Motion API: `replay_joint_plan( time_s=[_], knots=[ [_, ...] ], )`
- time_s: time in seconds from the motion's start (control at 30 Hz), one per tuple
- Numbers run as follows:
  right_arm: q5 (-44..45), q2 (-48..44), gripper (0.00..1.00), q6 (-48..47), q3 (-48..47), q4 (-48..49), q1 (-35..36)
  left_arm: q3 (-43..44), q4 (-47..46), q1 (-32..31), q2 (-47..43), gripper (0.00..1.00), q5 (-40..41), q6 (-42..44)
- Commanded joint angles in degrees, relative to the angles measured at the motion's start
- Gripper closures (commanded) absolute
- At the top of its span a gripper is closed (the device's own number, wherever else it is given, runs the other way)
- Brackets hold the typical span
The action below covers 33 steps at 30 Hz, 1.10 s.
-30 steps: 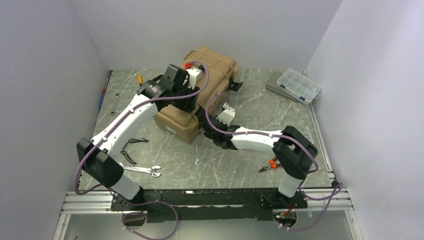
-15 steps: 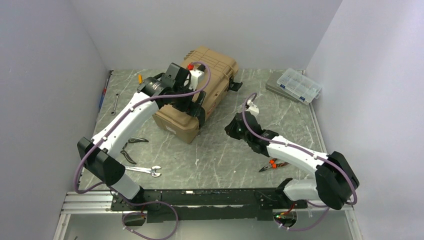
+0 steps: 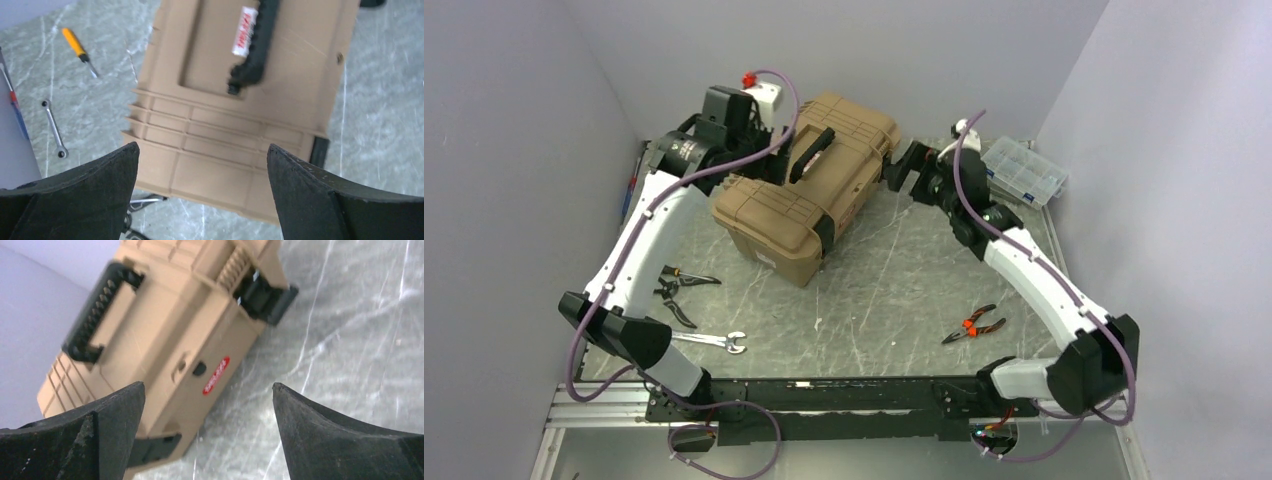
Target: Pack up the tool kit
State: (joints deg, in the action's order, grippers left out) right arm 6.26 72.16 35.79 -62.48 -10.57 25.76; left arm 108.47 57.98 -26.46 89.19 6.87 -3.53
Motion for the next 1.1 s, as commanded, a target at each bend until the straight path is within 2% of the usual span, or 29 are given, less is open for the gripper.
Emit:
replay_joint_plan(
  time_s=[0.0, 0.07, 0.23, 0.33, 0.43, 0.6, 0.77, 0.93, 1.07],
  knots=[
    [-6.8, 8.06, 0.0, -3.9, -9.62, -0.11, -4.39, 4.04, -6.46, 7.87, 2.53, 0.01, -3.96, 0.97],
    [-10.96, 13.54, 0.0, -4.65, -13.19, 1.36, -7.17, 4.98, -8.7, 10.45, 4.46, 0.01, -8.44, 0.61],
    [-16.53, 25.72, 0.0, -5.09, -23.23, 3.19, -11.98, 2.97, -19.16, 13.95, 7.82, 0.01, -9.28, -0.18],
    [-15.54, 32.6, 0.0, -8.12, -30.25, 4.19, -12.92, 1.65, -25.38, 19.51, 10.71, 0.01, -21.0, -4.46],
    [-17.37, 39.06, 0.0, -9.28, -36.18, 6.29, -14.03, 1.43, -30.71, 22.12, 14.39, 0.02, -25.44, -6.56],
    [-24.24, 47.19, 0.01, -6.53, -42.67, 10.14, -16.07, 6.44, -29.7, 22.67, 21.53, 0.03, -33.57, -6.46],
    [-30.62, 50.05, 0.01, -2.87, -41.46, 19.52, -17.42, 4.56, -28.92, 22.77, 23.95, 0.04, -38.57, -7.14],
    [-38.38, 56.8, 0.06, 1.52, -46.99, 19.46, -17.68, 3.69, -25.39, 22.7, 26.08, 0.09, -40.92, -7.74],
    [-42.37, 58.8, 0.07, 2.84, -46.52, 19.79, -17.72, -0.7, -27.07, 22.69, 24.54, 0.12, -43.65, -9.32]
  ],
)
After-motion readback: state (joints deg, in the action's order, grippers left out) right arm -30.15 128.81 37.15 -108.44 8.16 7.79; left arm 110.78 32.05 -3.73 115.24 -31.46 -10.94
